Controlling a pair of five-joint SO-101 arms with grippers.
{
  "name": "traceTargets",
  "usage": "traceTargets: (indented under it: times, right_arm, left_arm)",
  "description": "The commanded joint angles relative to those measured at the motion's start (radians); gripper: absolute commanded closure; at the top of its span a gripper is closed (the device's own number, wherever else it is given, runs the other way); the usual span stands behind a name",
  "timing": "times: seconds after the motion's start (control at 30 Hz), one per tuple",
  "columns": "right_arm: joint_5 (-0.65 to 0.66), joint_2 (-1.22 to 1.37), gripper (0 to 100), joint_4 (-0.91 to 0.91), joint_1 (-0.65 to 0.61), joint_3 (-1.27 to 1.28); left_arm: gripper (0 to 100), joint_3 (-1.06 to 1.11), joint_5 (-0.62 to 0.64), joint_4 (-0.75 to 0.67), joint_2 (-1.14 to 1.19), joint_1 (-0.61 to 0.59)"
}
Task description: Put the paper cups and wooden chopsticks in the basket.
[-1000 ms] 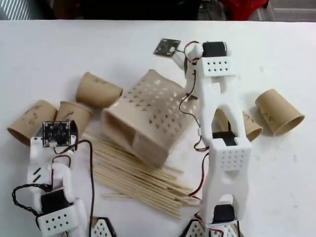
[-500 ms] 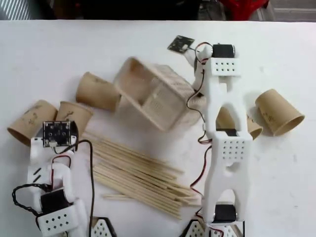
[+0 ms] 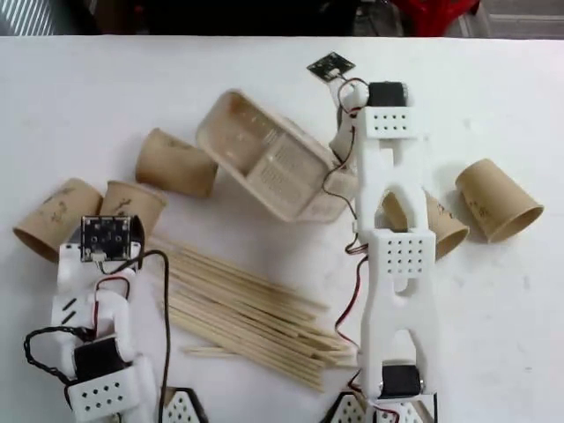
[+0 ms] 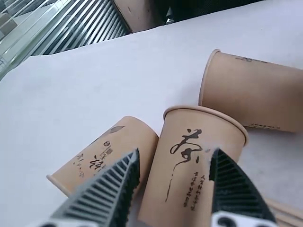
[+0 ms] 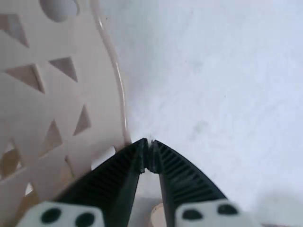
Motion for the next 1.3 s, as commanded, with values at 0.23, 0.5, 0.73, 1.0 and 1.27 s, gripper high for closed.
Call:
traceTargets:
  times: [0.23,0.5,0.73,1.0,1.27]
  right_arm:
    - [-0.249,0.008,73.2,-0.111,0.021,-0.098]
    - [-0.255,0.005,64.8,-0.093,0.07,-0.377]
    - [-0.247,0.018,64.8,0.022,0.033,-0.428]
    - [-0.245,0.05,67.4,0.022,-0.016,-0.292]
    - [-0.245,-0.038,81.4,0.022,-0.065,-0.262]
  left_arm:
    - [76,-0.002,0.009,0.017,-0.005,0.013]
    - [76,-0.002,0.009,0.017,-0.005,0.015]
    - [76,-0.002,0.009,0.017,-0.005,0.015]
    - [76,-0.002,0.009,0.017,-0.005,0.016]
    - [76,-0.002,0.009,0.018,-0.005,0.041]
